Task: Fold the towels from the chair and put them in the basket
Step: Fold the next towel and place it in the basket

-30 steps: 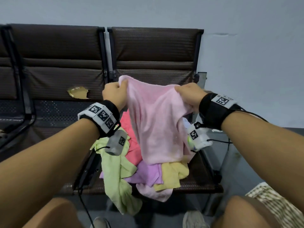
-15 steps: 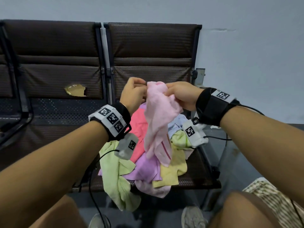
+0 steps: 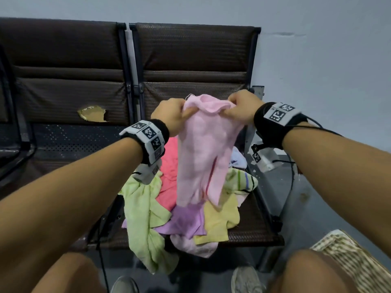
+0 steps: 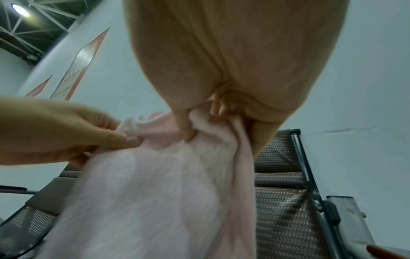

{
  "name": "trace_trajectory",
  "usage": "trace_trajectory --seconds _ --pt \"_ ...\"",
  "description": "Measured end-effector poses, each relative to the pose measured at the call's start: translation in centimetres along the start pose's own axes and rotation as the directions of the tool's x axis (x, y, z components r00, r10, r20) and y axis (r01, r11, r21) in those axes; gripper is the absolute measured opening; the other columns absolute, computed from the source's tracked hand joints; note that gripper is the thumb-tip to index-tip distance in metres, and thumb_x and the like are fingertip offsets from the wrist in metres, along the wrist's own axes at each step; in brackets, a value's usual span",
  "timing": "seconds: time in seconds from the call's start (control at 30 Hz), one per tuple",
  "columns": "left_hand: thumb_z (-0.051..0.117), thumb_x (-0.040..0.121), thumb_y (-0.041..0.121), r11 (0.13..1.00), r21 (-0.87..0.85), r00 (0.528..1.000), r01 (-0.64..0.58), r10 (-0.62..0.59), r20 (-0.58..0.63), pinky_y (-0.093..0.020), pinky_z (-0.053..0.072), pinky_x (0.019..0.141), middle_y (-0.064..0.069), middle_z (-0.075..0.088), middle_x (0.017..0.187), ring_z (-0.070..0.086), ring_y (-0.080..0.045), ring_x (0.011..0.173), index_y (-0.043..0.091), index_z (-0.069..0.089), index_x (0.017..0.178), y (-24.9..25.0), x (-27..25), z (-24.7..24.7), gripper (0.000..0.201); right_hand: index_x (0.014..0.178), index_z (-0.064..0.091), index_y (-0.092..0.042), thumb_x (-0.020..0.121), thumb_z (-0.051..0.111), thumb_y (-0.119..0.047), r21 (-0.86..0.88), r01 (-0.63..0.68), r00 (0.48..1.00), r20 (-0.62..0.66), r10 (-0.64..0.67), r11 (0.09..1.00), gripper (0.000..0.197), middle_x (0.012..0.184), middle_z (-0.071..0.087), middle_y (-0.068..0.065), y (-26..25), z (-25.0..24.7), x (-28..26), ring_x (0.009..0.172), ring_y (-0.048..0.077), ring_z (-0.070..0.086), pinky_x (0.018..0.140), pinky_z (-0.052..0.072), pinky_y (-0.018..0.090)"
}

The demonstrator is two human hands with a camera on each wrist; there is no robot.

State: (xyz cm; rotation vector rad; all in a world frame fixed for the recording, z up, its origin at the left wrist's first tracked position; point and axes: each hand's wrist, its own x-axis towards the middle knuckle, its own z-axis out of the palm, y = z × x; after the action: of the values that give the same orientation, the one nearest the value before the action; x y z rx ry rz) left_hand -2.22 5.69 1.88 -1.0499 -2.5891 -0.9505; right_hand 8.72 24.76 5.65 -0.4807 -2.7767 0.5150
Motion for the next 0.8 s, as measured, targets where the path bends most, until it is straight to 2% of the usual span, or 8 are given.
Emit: trace_trajectory --seconds 0.13,0.27,0.37,0.47,0.53,0.6,0.7,0.8 --pt "0.070 0.079 0.019 0.946 -0.318 0.982 0.061 -0.115 -0.153 -0.037 0.055 0.072 -0.001 0.068 0.079 0.061 -0.016 0.074 0.020 0.064 0.079 0.0 2.8 0.5 0.006 0.106 0.049 -0.016 0.097 0.049 -0.029 0.076 0.049 0.972 -0.233 -0.030 0.996 0.015 0.105 0.065 0.014 -0.3 1.7 1.9 0.092 0.034 0.060 0.076 0.044 0.037" --pt "0.074 0.067 0.014 0.876 -0.481 0.960 0.031 -0.159 -0.229 -0.042 0.056 0.073 -0.003 0.067 0.078 0.058 -0.016 0.072 0.025 0.056 0.068 -0.8 3.6 0.0 0.021 0.115 0.065 -0.016 0.096 0.048 -0.020 0.102 0.217 0.927 -0.334 -0.172 0.971 0.025 0.111 0.071 0.006 -0.4 1.8 1.7 0.100 0.030 0.063 0.085 0.048 0.038" --pt "0.079 0.070 0.007 0.894 -0.446 0.984 0.034 -0.107 -0.140 -0.037 0.052 0.067 -0.005 0.064 0.075 0.054 -0.017 0.071 0.024 0.055 0.068 -3.1 1.4 1.6 0.030 0.104 0.071 -0.014 0.092 0.050 -0.014 0.110 0.280 0.945 -0.209 -0.253 0.954 0.024 0.098 0.073 0.005 0.3 3.0 -0.1 0.092 0.025 0.065 0.081 0.050 0.037" --pt "0.074 0.076 -0.001 0.961 -0.272 0.987 0.052 -0.008 0.159 -0.030 0.041 0.064 -0.006 0.058 0.072 0.048 -0.015 0.071 0.019 0.054 0.069 -5.8 -3.0 4.5 0.028 0.099 0.069 -0.007 0.094 0.052 -0.013 0.063 0.279 0.954 0.096 -0.284 0.958 0.018 0.096 0.070 0.007 1.5 6.4 -3.1 0.091 0.025 0.063 0.082 0.049 0.038" --pt "0.070 0.080 -0.003 0.988 -0.151 0.879 0.033 0.043 0.474 -0.025 0.037 0.060 -0.004 0.055 0.071 0.047 -0.014 0.069 0.014 0.057 0.073 -7.1 -6.5 6.1 0.023 0.100 0.065 -0.004 0.098 0.051 -0.013 0.026 0.295 0.883 0.374 -0.282 0.955 0.018 0.103 0.067 0.011 2.5 9.4 -5.4 0.093 0.023 0.060 0.085 0.046 0.035" --pt "0.071 0.083 0.002 0.998 -0.047 0.701 0.038 0.007 0.713 -0.020 0.039 0.058 0.002 0.056 0.072 0.046 -0.008 0.064 0.011 0.062 0.082 -7.9 -9.5 7.4 0.013 0.101 0.063 -0.003 0.100 0.051 -0.012 0.048 0.271 0.758 0.606 -0.244 0.961 0.015 0.101 0.064 0.011 3.4 12.3 -7.6 0.092 0.022 0.057 0.087 0.044 0.036" --pt "0.067 0.087 -0.001 0.989 -0.035 0.490 0.145 -0.041 0.871 -0.024 0.045 0.072 -0.005 0.059 0.088 0.052 -0.015 0.076 -0.001 0.064 0.107 -9.0 -12.6 8.8 0.020 0.102 0.065 -0.001 0.097 0.057 -0.017 0.115 0.159 0.601 0.777 -0.189 0.981 0.018 0.091 0.062 0.007 4.6 15.4 -9.5 0.083 0.019 0.054 0.083 0.050 0.040" --pt "0.061 0.090 -0.006 0.923 -0.105 0.411 0.371 -0.062 0.910 -0.032 0.053 0.079 -0.009 0.063 0.103 0.059 -0.023 0.094 -0.001 0.058 0.120 -9.8 -13.5 9.4 0.031 0.091 0.071 -0.006 0.087 0.066 -0.018 0.130 0.016 0.526 0.842 -0.119 0.991 0.013 0.077 0.063 0.000 5.0 16.5 -9.5 0.072 0.015 0.057 0.065 0.048 0.029"
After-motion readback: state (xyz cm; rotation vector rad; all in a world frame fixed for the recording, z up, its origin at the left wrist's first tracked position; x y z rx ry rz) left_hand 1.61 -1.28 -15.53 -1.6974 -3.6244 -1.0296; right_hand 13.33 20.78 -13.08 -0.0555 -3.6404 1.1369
